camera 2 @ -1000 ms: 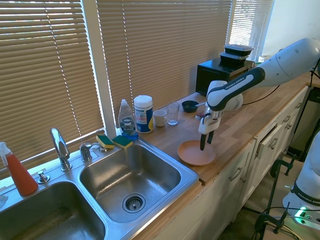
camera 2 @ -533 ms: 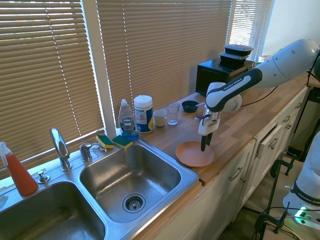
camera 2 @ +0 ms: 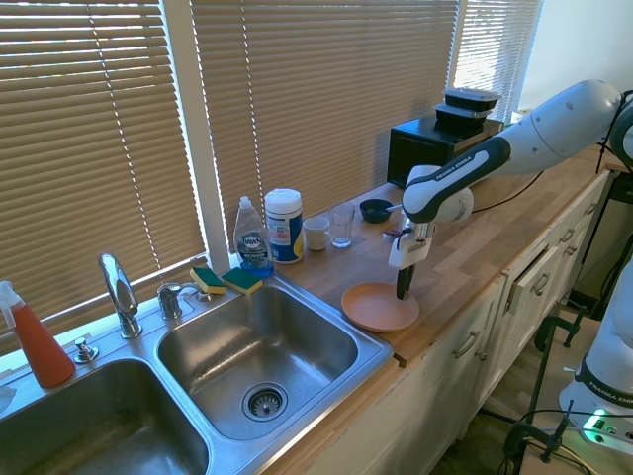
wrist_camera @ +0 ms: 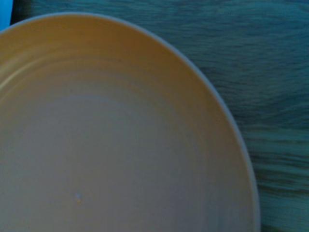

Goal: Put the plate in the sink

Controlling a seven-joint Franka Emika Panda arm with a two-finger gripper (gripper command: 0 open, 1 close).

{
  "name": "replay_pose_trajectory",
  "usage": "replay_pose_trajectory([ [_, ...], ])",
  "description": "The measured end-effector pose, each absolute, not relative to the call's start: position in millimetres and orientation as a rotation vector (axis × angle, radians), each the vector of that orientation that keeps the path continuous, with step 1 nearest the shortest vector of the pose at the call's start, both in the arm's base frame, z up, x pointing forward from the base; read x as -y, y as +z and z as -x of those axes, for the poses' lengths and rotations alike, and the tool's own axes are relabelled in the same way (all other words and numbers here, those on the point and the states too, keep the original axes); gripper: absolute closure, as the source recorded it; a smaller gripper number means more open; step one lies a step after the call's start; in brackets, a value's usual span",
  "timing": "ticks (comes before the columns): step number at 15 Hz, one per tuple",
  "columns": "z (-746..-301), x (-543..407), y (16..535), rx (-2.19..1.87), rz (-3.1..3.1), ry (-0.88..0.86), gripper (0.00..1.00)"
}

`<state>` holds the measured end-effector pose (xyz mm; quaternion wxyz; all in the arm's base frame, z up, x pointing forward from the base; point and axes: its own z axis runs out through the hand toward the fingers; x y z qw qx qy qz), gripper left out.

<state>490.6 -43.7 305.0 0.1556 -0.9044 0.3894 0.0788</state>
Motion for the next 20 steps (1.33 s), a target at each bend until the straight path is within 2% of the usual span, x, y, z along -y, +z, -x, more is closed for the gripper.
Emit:
replay_pose_trajectory([
  [7, -492.8, 58.6, 310.4, -1.061, 2.525, 0.205, 1.0],
  [12, -507.8, 66.4, 340.5, -1.01, 2.491, 0.202, 1.0],
  [20, -548.2, -25.9, 410.4, -1.001, 2.512, 0.184, 1.0],
])
